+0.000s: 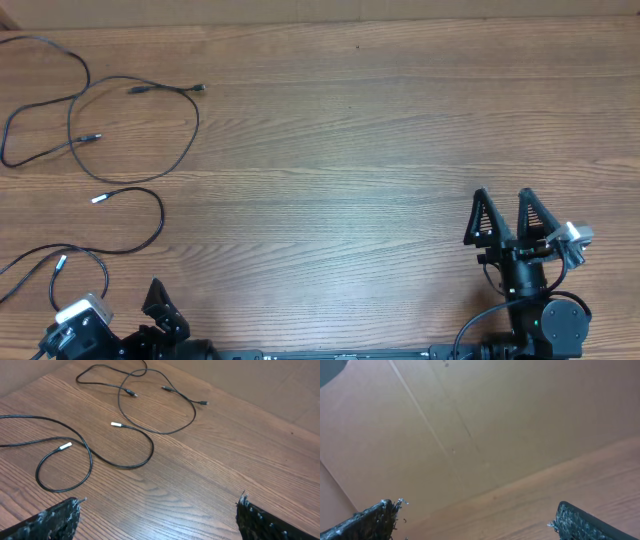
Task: Untangle cables
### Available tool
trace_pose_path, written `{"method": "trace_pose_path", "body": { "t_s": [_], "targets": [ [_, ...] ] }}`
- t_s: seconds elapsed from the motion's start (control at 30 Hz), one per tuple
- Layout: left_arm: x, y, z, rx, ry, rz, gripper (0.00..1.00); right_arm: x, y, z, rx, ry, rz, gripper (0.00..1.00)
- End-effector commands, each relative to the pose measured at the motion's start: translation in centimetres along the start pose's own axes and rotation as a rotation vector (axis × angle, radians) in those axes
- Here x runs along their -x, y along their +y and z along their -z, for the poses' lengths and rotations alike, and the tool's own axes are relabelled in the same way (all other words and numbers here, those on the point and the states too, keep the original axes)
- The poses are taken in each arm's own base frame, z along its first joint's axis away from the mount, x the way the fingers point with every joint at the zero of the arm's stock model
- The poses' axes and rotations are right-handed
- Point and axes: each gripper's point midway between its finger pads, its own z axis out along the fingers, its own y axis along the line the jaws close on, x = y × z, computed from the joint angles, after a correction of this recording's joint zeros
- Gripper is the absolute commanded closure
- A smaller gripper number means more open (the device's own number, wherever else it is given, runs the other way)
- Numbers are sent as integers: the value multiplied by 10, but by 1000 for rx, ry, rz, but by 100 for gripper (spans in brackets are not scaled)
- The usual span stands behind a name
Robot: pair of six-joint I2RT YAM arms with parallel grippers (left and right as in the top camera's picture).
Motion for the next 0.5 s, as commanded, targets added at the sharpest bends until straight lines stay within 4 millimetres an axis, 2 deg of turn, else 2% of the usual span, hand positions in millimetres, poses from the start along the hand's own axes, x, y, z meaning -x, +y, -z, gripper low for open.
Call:
{"method": "trace_pose_path", "body": {
  "t_s": [0.0, 0.17, 0.47],
  "targets": [
    [1, 3, 2, 12, -18, 21, 1, 1, 4, 0, 29, -26, 29, 0],
    [1, 3, 2, 12, -18, 21, 0, 4, 5, -1, 49, -58, 34, 0],
    [1, 3, 2, 12, -18, 21, 1, -7, -2, -2, 43, -51, 37, 0]
  ]
}}
